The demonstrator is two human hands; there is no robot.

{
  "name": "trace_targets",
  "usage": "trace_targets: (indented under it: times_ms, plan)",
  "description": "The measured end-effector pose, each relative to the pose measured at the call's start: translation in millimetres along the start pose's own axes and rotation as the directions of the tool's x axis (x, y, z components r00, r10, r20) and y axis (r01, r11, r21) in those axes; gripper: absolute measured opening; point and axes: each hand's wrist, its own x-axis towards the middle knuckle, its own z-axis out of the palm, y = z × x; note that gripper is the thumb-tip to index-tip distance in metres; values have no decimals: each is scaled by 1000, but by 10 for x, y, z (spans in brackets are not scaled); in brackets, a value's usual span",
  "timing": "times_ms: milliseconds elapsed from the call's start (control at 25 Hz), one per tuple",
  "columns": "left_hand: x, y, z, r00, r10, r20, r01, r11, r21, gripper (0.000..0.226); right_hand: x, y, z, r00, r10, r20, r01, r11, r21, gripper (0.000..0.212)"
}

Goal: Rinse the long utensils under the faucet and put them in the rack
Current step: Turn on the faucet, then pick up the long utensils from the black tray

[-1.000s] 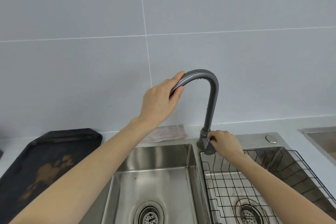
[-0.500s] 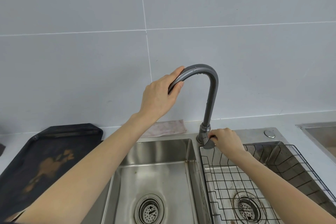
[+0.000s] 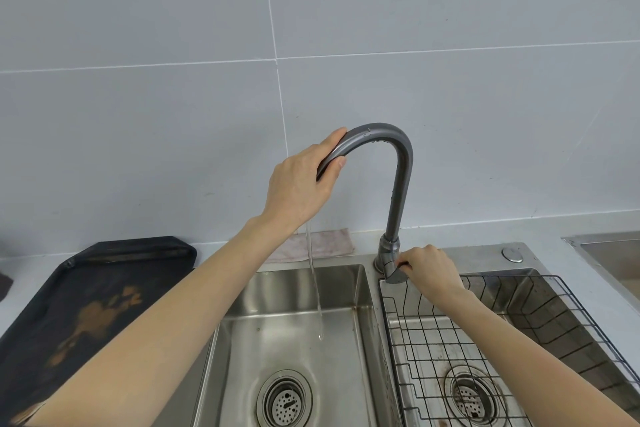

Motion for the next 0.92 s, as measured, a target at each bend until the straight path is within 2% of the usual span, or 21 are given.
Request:
trace_targets:
  times_ms: [200, 360, 520, 680, 760, 920]
  plan:
    - [1, -14, 10, 1000, 7, 1, -7, 1000, 9, 43, -3, -6, 44, 1000, 20, -12, -20, 1000, 4, 29]
    - [-22, -30, 2, 998, 13, 68, -14, 1000, 6, 48, -77, -29, 51, 999, -24, -26, 23, 999, -38, 25]
    - [-147, -21, -63, 990, 0, 139, -3, 1000, 23, 59, -170, -93, 8, 989, -143, -36, 139, 987, -79, 44]
    - [-429, -151, -172, 982, -119, 147, 100, 987, 129, 73, -285, -228, -14, 976, -219, 14, 220, 972, -86, 67]
    - [-599, -236, -214, 967, -193, 166, 156, 965, 213, 76, -351, -306, -15, 965, -257, 50, 260, 962, -85, 72]
    - [-943, -362, -332, 937, -276, 213, 218, 940, 261, 74, -504, -491, -18, 953, -287, 95, 291, 956, -40, 74]
